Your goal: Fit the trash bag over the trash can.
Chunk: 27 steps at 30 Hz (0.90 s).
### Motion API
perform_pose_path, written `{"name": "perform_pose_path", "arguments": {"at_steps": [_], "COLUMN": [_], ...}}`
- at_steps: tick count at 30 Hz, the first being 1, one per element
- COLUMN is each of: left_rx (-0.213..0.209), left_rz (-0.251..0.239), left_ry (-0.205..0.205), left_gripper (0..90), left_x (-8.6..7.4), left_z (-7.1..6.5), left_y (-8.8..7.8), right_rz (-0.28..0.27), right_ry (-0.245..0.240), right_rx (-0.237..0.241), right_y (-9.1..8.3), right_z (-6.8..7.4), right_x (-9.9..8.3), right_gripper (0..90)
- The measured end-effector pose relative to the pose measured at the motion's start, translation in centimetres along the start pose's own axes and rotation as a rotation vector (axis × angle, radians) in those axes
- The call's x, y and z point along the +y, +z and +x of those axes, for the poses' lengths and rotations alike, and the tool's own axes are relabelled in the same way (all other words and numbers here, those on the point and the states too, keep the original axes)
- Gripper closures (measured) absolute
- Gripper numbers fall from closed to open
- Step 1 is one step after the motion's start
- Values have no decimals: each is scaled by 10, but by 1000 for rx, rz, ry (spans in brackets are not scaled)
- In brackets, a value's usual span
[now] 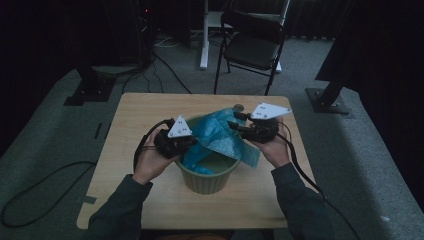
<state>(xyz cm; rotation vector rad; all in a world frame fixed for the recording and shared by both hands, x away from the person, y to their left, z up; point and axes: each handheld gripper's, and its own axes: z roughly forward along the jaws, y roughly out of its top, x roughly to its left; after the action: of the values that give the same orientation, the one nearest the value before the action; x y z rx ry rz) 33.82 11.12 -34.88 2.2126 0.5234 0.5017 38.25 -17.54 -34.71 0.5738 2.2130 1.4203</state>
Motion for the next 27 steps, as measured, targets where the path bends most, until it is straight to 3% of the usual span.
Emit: {"name": "perform_pose_path", "arguments": {"at_steps": [6,13,14,17,19,25,27], "left_rx": [-8,-10,-10,-6,0,1,-1], "left_rz": [1,-3,-9,-12,-15,-26,-28], "left_ry": [-4,-5,-7,-9,-15,-44,-61], "left_gripper": [898,897,897,895,894,895,894], "left_x": [-2,-5,-5,-6,-8,-15,-20], "left_z": [0,1,1,2,3,9,12], "left_y": [0,-1,-2,-3,-5,-11,-14], "right_rz": [10,57,68,102,109,131,115], "right_ry": [-8,-80,-88,-87,-76,-91,-79], "right_rx": [12,13,6,16,22,14,18], "right_y": [9,29,33,40,40,33,20], "right_z": [-2,4,5,4,3,6,5], "right_x": [5,18,18,17,16,14,9], "right_gripper": [572,552,569,833,884,900,900]}}
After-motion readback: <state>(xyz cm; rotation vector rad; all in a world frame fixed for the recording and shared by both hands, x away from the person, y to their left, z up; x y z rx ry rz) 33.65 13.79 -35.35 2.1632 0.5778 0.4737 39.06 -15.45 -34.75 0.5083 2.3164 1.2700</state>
